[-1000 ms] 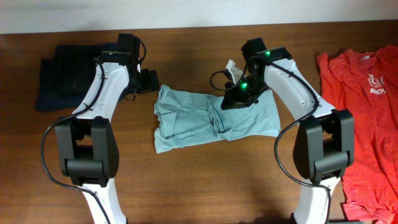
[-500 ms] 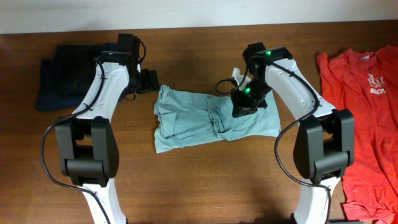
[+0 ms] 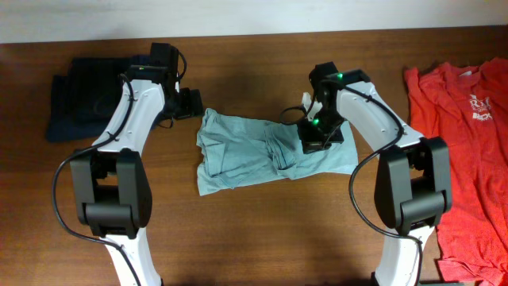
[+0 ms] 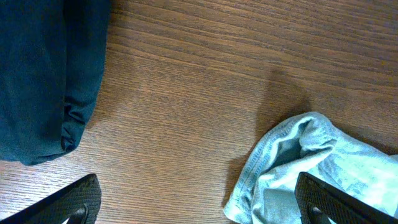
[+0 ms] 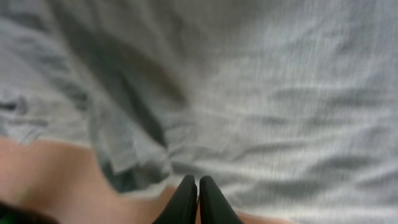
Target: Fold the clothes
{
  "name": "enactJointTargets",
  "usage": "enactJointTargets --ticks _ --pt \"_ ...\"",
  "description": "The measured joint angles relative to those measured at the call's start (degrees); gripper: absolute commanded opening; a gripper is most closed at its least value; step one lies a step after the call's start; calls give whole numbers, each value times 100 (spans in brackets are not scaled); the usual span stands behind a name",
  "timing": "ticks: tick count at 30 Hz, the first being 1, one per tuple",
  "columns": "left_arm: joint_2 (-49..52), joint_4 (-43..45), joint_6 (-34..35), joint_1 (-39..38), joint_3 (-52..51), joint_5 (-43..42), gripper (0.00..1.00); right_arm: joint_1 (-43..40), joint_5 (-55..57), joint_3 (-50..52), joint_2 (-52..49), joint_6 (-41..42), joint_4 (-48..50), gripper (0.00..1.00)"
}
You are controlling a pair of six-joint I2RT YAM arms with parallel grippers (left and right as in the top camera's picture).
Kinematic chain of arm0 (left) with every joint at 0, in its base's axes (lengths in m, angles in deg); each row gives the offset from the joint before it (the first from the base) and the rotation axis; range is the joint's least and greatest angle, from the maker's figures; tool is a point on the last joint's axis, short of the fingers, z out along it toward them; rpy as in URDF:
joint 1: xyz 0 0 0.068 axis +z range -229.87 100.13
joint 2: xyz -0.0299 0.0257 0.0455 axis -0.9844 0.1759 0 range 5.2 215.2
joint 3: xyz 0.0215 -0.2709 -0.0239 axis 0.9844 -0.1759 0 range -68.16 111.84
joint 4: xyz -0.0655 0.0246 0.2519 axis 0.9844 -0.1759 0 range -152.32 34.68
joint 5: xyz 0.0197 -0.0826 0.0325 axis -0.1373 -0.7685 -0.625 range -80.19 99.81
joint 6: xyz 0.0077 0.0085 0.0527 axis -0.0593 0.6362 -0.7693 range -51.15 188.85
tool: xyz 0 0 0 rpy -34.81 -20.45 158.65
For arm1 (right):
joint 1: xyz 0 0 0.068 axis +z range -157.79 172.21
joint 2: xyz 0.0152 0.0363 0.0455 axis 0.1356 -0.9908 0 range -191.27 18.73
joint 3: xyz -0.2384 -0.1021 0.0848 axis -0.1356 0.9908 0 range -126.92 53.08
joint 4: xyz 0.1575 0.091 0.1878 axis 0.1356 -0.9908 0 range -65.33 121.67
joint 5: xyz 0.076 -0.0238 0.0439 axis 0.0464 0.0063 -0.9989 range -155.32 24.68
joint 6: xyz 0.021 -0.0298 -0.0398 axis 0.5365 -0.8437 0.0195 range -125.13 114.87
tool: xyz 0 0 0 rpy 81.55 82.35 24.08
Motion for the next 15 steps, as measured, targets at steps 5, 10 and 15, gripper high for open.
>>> enactJointTargets --ticks 5,10,15 --pt "0 0 0 0 0 0 99 0 24 507 0 188 492 9" --pt "0 -2 0 0 -2 0 99 0 -223 914 0 299 774 9" --pt "0 0 -2 0 -2 0 99 79 -782 986 0 321 1038 9"
